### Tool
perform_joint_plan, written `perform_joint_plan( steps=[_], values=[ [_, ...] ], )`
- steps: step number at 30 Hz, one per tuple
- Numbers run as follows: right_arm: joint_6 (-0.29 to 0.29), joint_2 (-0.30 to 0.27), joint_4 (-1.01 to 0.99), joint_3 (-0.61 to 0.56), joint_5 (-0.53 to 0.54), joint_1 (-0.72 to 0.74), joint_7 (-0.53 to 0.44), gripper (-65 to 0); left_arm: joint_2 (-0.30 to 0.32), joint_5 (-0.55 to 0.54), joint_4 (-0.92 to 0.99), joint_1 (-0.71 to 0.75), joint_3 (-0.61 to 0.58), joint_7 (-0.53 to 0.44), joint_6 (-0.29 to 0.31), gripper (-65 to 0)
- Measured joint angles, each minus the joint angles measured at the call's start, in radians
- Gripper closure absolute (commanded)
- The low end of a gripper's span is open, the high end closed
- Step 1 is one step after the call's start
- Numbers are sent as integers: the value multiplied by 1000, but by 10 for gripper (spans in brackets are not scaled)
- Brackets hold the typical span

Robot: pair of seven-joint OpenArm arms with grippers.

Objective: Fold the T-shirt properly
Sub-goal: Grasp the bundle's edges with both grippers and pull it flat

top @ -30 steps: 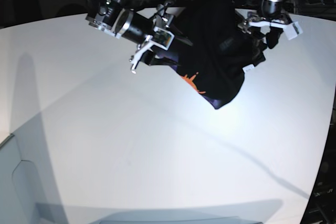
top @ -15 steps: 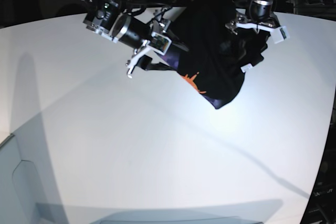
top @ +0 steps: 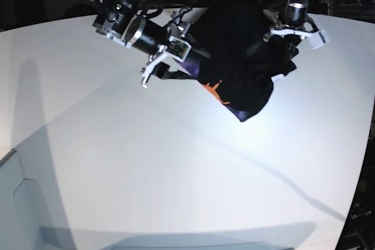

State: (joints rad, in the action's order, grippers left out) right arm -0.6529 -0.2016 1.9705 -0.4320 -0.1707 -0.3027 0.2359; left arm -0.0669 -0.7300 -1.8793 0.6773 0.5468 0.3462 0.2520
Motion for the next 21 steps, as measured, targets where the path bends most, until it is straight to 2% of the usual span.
perform_joint_plan(
  steps=[3,9,12,13,16,21],
  values=[
    [0,0,0,0,0,0,0,-359,-11,-62,0,24,59,-2,-1,0],
    [1,4,-26,-1,0,23,0,-359,-5,-84,82,27,69,-5,6,0],
    [1,24,-57,3,-4,22,2,-359,-2,-86,154,26,69,-7,8,-5],
    [0,26,-63,-1,-4,21,3,-359,-2,-87,179,25,69,-6,6,-23],
    [1,25,-64,-1,-4,22,3,-359,-1,-88,233,5,72,-16,14,-137],
    [1,26,-64,-1,-4,22,0,-359,2,-113,249,-8,71,-33,45,-393]
  ],
)
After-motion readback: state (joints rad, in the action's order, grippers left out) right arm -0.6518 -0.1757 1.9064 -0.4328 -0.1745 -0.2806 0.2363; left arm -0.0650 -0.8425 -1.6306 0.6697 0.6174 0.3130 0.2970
